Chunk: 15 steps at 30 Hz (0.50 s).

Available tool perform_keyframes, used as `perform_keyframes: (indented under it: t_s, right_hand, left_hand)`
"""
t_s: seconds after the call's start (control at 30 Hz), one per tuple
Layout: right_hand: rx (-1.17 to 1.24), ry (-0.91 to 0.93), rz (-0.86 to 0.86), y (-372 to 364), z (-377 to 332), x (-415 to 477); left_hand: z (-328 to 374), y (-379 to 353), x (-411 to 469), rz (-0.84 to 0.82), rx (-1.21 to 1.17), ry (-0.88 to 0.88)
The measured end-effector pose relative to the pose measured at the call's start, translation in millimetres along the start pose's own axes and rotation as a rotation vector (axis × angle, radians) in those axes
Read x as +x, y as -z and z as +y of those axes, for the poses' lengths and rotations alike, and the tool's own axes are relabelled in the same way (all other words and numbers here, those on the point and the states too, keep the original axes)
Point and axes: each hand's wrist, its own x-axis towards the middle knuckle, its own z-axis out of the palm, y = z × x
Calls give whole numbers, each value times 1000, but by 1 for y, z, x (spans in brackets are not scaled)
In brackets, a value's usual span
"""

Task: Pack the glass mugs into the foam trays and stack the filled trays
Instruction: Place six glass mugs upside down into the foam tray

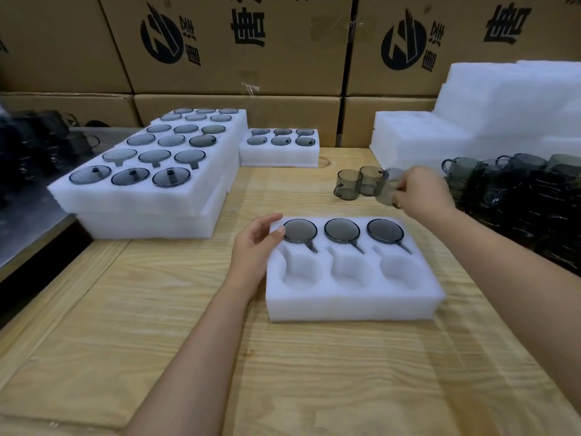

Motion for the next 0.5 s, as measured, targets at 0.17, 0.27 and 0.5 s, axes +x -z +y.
perform_keyframes:
  t_s: [0.17, 0.27, 0.5]
  right_hand:
    - [330, 245, 79, 56, -52, -61]
    - [424, 363, -127, 68, -85, -94]
    - [369, 514, -263, 46, -119, -107]
  left_hand:
    - [9, -2, -4, 94, -33, -169]
    - [15, -2, -10, 105, -7, -319]
    - [23, -10, -17, -131, -92, -364]
